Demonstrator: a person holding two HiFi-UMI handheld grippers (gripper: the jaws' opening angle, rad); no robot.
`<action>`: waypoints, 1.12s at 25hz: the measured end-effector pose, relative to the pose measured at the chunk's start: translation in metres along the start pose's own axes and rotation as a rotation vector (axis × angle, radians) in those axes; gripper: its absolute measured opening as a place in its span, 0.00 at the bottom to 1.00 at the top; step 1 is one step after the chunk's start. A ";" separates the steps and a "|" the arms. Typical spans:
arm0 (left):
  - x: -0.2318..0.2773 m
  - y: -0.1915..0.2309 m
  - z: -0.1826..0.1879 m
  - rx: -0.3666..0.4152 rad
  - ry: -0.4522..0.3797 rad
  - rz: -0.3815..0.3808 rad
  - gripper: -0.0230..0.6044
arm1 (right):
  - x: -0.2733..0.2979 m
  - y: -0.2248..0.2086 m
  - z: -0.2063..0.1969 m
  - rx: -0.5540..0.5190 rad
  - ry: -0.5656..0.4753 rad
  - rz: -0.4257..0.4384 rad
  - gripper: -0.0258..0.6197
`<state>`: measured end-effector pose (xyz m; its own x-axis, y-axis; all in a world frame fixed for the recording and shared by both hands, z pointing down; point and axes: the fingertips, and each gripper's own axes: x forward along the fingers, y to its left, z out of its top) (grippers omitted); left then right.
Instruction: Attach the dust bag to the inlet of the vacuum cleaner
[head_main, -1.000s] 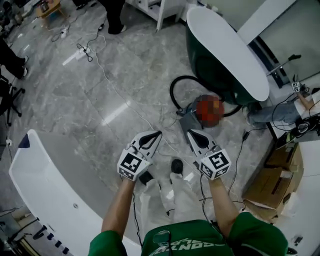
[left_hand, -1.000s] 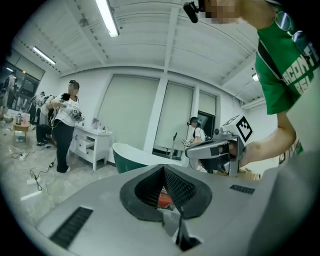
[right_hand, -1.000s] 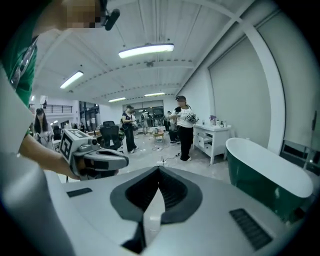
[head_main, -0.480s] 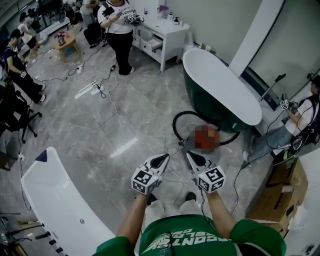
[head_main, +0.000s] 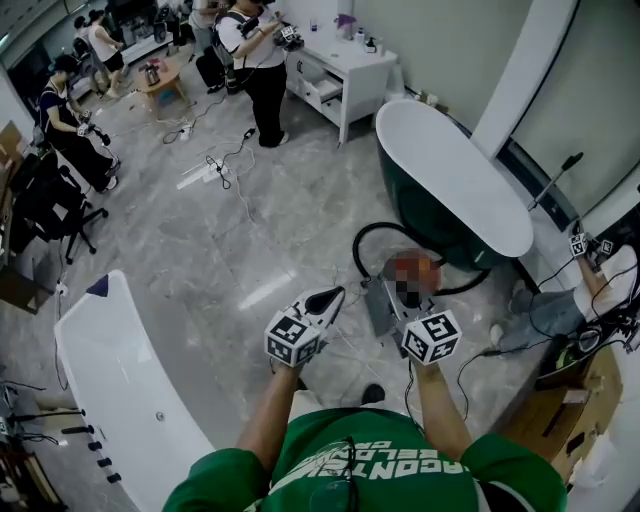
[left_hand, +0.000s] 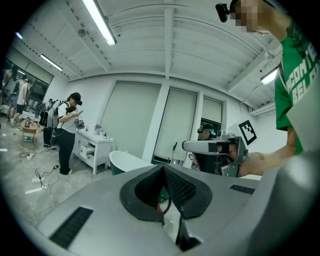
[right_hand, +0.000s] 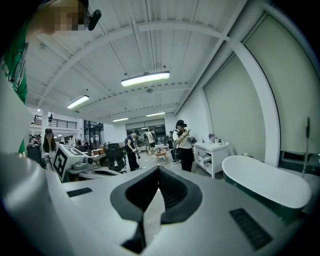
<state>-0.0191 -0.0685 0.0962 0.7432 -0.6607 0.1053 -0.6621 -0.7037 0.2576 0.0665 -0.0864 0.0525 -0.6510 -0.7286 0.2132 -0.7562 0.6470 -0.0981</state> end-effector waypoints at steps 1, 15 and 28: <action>0.008 -0.005 0.005 -0.014 -0.009 0.012 0.04 | -0.009 -0.008 0.005 0.005 -0.010 0.000 0.05; 0.077 -0.077 0.031 -0.041 -0.105 0.142 0.04 | -0.134 -0.102 0.024 -0.024 -0.084 0.025 0.05; 0.110 -0.121 0.028 0.020 -0.065 0.118 0.04 | -0.167 -0.150 0.000 0.030 -0.062 0.003 0.05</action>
<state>0.1406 -0.0632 0.0496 0.6528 -0.7541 0.0714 -0.7468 -0.6250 0.2274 0.2883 -0.0619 0.0319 -0.6553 -0.7399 0.1518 -0.7553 0.6427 -0.1280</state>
